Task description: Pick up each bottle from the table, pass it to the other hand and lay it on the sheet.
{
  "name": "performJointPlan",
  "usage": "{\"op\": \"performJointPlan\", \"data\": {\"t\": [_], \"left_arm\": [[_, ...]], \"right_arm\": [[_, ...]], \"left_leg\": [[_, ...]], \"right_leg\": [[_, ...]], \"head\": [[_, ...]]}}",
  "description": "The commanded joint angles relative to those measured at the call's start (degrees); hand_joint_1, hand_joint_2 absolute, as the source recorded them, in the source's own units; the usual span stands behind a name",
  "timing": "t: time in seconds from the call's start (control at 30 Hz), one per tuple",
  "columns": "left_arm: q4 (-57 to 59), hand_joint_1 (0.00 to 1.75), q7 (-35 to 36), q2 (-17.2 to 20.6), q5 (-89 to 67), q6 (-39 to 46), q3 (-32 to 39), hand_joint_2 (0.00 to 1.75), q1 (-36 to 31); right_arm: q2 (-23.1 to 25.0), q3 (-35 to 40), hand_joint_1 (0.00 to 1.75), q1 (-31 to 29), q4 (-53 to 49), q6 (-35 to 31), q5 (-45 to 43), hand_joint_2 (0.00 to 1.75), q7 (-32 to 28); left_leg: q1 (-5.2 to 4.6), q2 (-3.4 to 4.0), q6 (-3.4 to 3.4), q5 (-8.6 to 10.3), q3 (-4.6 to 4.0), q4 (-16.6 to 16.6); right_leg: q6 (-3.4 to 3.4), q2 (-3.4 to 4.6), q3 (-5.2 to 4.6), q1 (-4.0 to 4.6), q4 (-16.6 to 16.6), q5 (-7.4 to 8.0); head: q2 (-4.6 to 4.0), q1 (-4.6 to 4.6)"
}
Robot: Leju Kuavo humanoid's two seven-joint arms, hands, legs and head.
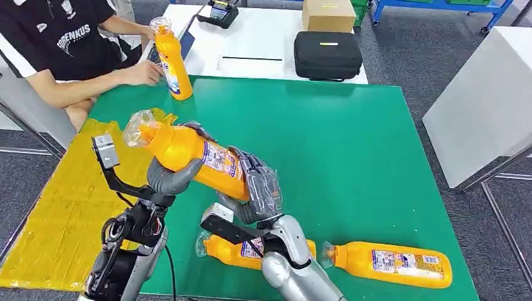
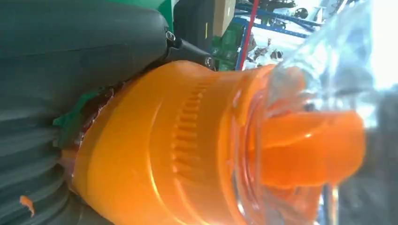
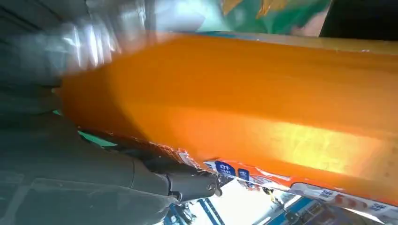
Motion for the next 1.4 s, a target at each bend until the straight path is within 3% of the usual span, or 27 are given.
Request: {"op": "performJointPlan", "data": {"t": [0.03, 0.07, 0.1, 0.13, 0.17, 0.23, 0.47, 0.53, 0.7, 1.4], "left_arm": [[-1.35, 1.75, -0.73, -0.72, 0.40, 1.59, 1.96, 1.75, -1.35], [-1.73, 1.75, -1.20, -0.69, -0.28, 2.57, 2.15, 1.75, -1.28], [-2.05, 1.75, -1.50, -0.63, -0.96, 3.19, 2.22, 1.75, -1.28], [-2.05, 1.75, -1.50, -0.63, -0.96, 3.19, 2.22, 1.75, -1.28], [-2.11, 1.75, -1.49, -0.58, -0.96, 3.19, 2.26, 1.75, -1.33], [-3.52, 1.75, -3.63, -0.61, -5.38, 7.63, 2.88, 1.75, -1.13], [-6.35, 1.75, -7.21, 0.50, -15.35, 15.02, 5.46, 1.75, -1.10], [-7.03, 1.75, -10.30, 1.30, -30.95, 27.04, 4.26, 1.75, -1.66], [-5.26, 1.75, -10.12, 4.08, -58.40, 43.94, 2.10, 1.75, -2.98], [-3.98, 1.75, -9.10, 4.37, -60.69, 43.62, 1.64, 1.75, -3.20]], "right_arm": [[-2.14, 1.37, 1.75, 0.33, 0.52, -0.47, -0.19, 1.75, -0.14], [-2.13, 1.08, 1.75, 0.42, 0.19, -1.02, -0.49, 1.75, -0.24], [-2.33, 0.74, 0.86, 0.49, -0.36, -1.75, -0.63, 1.75, -0.44], [-2.33, 0.74, 0.86, 0.49, -0.36, -1.75, -0.63, 1.75, -0.44], [-2.48, 0.65, 0.00, 0.37, -0.44, -1.71, -0.63, 1.75, -0.42], [-3.14, -1.09, 0.00, 1.44, -4.44, -3.81, -1.10, 1.75, -0.30], [-5.05, -5.00, 0.00, 4.78, -15.62, -1.90, -3.29, 1.75, -0.85], [-5.64, -6.03, 0.00, 6.52, -20.35, 0.86, -10.44, 1.75, -3.95], [-7.70, -6.84, 0.00, 9.48, -29.18, 1.29, -15.50, 1.75, -5.93], [-8.16, -6.92, 0.00, 9.83, -29.64, 1.64, -16.45, 1.75, -6.22]], "left_leg": [[0.05, -0.03, -0.10, -0.07, 0.17, -0.01], [0.08, -0.02, -0.13, -0.11, 0.24, 0.01], [0.08, -0.01, -0.17, -0.18, 0.37, 0.04], [0.06, -0.03, -0.10, -0.07, 0.15, 0.00], [0.09, -0.04, -0.15, -0.14, 0.27, 0.03], [0.07, -0.05, -0.11, -0.08, 0.17, 0.01], [0.05, -0.02, -0.16, -0.18, 0.28, 0.07], [0.05, 0.00, -0.16, -0.16, 0.30, 0.03], [0.04, -0.07, -0.16, -0.15, 0.25, 0.05], [0.03, 0.03, -0.10, -0.06, 0.17, -0.03]], "right_leg": [[-0.09, -0.11, 0.22, 0.07, -0.04, -0.07], [-0.12, -0.12, 0.29, 0.09, -0.03, -0.11], [-0.16, -0.14, 0.42, 0.10, 0.00, -0.18], [-0.09, -0.11, 0.20, 0.07, -0.04, -0.07], [-0.14, -0.15, 0.33, 0.10, -0.01, -0.14], [-0.10, -0.14, 0.23, 0.09, -0.03, -0.09], [-0.15, -0.15, 0.33, 0.07, 0.06, -0.19], [-0.15, -0.12, 0.34, 0.07, 0.02, -0.17], [-0.15, -0.18, 0.31, 0.06, 0.05, -0.18], [-0.09, -0.06, 0.19, 0.04, -0.04, -0.06]], "head": [[0.00, 0.00], [0.00, 0.00], [0.00, -0.02], [0.00, 0.00], [0.00, 0.00], [0.00, 0.00], [0.00, 0.00], [0.00, -0.02], [0.00, 0.00], [0.00, 0.00]]}}
